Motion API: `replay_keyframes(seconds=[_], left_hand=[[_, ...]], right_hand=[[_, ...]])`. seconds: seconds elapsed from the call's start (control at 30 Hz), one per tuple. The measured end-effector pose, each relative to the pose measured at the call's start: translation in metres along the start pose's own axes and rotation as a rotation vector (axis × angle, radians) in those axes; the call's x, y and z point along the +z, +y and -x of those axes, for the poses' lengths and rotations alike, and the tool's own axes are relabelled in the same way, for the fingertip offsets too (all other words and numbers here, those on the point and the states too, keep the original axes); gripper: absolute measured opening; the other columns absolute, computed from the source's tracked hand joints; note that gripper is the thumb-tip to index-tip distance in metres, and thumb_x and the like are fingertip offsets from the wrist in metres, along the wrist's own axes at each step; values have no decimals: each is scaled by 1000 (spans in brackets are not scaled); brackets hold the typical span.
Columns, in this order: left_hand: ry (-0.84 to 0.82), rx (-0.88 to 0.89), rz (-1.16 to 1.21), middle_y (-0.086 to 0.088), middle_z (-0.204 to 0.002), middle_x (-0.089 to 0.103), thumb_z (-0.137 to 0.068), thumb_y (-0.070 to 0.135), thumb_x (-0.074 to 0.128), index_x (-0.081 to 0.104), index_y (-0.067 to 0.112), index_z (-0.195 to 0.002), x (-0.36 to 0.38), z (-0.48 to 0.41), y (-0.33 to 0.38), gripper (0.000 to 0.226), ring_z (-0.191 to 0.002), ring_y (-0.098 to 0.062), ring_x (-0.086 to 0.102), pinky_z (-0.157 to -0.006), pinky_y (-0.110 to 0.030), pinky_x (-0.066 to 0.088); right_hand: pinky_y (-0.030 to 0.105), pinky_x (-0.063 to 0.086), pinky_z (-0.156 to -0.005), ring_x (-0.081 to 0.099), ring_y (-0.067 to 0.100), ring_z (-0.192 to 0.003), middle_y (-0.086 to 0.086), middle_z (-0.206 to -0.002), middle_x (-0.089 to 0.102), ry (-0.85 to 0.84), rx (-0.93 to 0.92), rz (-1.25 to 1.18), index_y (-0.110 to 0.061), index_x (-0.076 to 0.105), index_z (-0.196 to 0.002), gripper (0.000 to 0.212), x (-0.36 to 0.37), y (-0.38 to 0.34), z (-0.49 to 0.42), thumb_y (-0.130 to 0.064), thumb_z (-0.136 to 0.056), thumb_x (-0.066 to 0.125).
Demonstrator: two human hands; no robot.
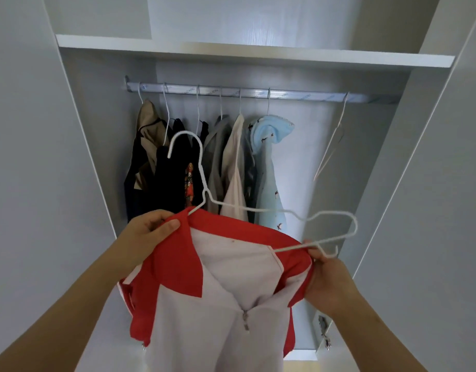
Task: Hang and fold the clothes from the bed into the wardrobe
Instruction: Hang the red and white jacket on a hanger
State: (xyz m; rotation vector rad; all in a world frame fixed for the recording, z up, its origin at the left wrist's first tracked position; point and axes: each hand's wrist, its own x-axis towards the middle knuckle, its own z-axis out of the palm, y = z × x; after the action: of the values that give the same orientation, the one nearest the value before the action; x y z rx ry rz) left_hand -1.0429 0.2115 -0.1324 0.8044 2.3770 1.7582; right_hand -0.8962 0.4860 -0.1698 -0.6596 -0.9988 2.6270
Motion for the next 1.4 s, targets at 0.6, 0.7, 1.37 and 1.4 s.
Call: replay_keyframes(seconds=[0.6,0.7,1.37,1.4], left_hand=[[16,26,148,14,-68,67,-88,23,58,68,34,-65,61,2,-10,27,-64,3,61,-60,-9,47],[98,63,198,10,-65,66,-86,21,61,68,31,-65,60,1,-9,25,-60,1,61,-57,-11,49],[223,396,-644,8,-45,38,-82,19,68,47,22,-80,32,13,7,21,-40,-3,39,-43,-14,30],[243,362,-643,8,-46,38,-83,22,66,49,20,-82,35,14,8,17,-40,-3,40,-42,-16,31]], right_hand=[[31,47,-59,60,21,-48,9,-54,59,118,51,388,-10,52,-54,37,-8,-18,10,-24,-88,53],[34,49,-64,61,25,-54,12,-59,61,115,42,386,-10,55,-56,38,-6,-18,10,-28,-90,54],[21,44,-60,58,11,-70,-7,-78,58,240,-299,1217,-23,51,-97,16,1,10,5,-21,-88,63],[19,41,-59,53,6,-68,-12,-76,53,303,-418,1270,-22,50,-101,16,3,14,4,-21,-89,60]])
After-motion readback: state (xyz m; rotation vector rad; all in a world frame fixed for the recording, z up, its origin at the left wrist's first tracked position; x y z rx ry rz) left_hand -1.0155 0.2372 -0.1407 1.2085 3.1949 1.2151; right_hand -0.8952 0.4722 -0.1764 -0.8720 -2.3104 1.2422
